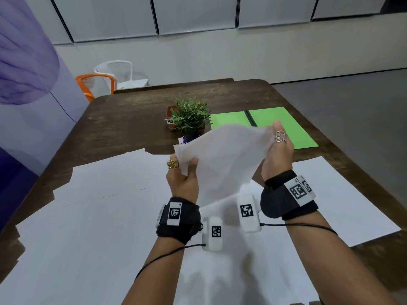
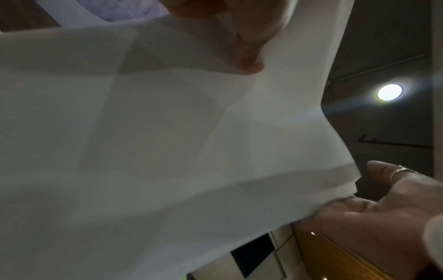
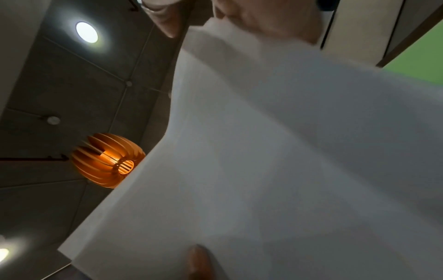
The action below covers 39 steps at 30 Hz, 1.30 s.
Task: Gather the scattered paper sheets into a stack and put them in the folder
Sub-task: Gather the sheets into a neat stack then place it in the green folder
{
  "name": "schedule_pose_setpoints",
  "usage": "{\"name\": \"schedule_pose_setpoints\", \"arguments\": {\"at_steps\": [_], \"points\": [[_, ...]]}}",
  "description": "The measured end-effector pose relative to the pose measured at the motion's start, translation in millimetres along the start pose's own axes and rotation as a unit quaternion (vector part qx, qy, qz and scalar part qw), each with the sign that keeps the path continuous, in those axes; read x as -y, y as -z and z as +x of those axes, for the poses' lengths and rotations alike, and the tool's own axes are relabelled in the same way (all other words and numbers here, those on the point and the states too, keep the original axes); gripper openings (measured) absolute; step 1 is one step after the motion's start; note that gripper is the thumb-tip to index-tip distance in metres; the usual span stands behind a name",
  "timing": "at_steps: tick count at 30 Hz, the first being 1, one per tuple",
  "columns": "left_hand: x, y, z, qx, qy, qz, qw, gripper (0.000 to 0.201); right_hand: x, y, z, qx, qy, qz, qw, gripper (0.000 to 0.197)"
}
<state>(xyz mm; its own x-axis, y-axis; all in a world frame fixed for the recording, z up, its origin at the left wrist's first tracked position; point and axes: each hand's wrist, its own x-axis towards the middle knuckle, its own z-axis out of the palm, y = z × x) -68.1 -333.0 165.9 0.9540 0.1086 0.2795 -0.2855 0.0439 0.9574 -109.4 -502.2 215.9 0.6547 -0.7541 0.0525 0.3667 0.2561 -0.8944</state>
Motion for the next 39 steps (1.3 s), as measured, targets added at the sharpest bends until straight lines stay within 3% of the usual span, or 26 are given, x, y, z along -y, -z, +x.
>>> {"name": "schedule_pose_setpoints", "arguments": {"at_steps": [1, 4, 6, 9, 12, 16, 20, 23, 27, 33, 39], "points": [[-5, -1, 1, -0.006, -0.007, -0.008, 1.000, 0.023, 3, 1, 0, 0.043, 0.022, 0.014, 0.999, 0.025], [-15, -2, 4, -0.017, -0.029, -0.033, 0.999, 0.026, 1, 13, 4, 0.163, 0.060, -0.036, 0.984, 0.070], [-20, -3, 5, -0.010, -0.040, -0.040, 0.998, 0.024, -7, 23, 5, 0.178, 0.076, -0.142, 0.971, 0.077], [-20, -6, 3, -0.002, -0.040, -0.030, 0.999, 0.023, -12, 26, 7, 0.175, 0.083, -0.195, 0.962, 0.073], [-19, -9, 0, -0.013, -0.044, -0.011, 0.999, 0.023, -10, 22, 6, 0.172, 0.098, -0.222, 0.955, 0.050], [-8, -10, -4, -0.029, -0.067, 0.034, 0.997, 0.025, -20, 27, 9, 0.085, 0.049, -0.185, 0.978, 0.025], [21, -8, -22, -0.007, -0.049, 0.097, 0.994, 0.012, -46, 45, -3, 0.108, -0.018, -0.212, 0.971, 0.020], [40, -6, -35, 0.000, -0.041, 0.142, 0.989, 0.027, -66, 56, -11, 0.095, -0.066, -0.220, 0.969, 0.019], [38, -13, -35, -0.012, -0.060, 0.170, 0.983, 0.007, -66, 52, -12, 0.111, -0.032, -0.211, 0.971, 0.020], [14, -25, -34, -0.075, -0.118, 0.153, 0.978, 0.020, -47, 48, -6, 0.110, 0.035, -0.210, 0.971, 0.016], [37, -23, -51, -0.049, -0.077, 0.147, 0.985, 0.025, -59, 68, -12, 0.148, 0.005, -0.220, 0.964, 0.030]]}}
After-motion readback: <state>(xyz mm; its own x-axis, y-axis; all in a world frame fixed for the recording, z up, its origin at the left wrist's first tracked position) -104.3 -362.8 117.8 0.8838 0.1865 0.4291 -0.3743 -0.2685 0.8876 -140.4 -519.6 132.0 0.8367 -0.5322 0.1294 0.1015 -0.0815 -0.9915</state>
